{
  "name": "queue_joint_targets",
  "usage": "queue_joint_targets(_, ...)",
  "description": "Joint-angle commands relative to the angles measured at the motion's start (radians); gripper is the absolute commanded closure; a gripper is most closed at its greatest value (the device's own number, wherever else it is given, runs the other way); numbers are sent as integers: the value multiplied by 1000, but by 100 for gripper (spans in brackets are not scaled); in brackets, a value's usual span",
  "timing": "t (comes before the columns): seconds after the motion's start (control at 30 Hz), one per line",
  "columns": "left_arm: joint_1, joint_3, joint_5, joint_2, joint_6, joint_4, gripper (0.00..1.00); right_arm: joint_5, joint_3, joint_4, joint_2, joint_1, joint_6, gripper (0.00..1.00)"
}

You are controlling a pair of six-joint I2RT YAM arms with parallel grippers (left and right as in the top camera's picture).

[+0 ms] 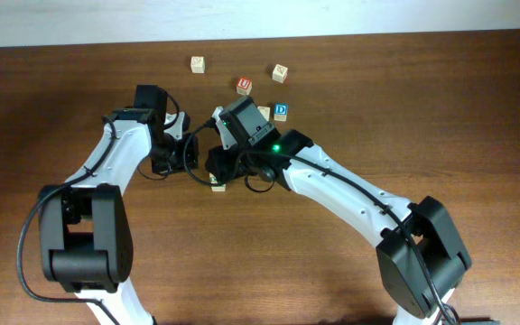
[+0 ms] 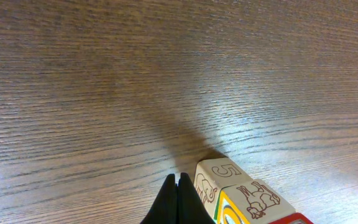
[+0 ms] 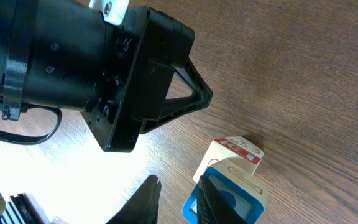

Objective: Rotate 4 blocks

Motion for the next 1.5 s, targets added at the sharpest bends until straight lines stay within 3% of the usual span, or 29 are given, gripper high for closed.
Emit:
queue_joint_targets(0.0, 5, 14, 10, 3, -9, -1, 100, 72, 2, -41, 16, 6, -20, 78)
queue_joint_targets(0.2, 5, 14, 10, 3, -9, -1, 100, 140, 8, -52, 16, 44, -43, 78)
queue_joint_targets(1.47, 5, 14, 3, 3, -9, -1, 100, 132, 83, -86, 17, 91, -99, 76)
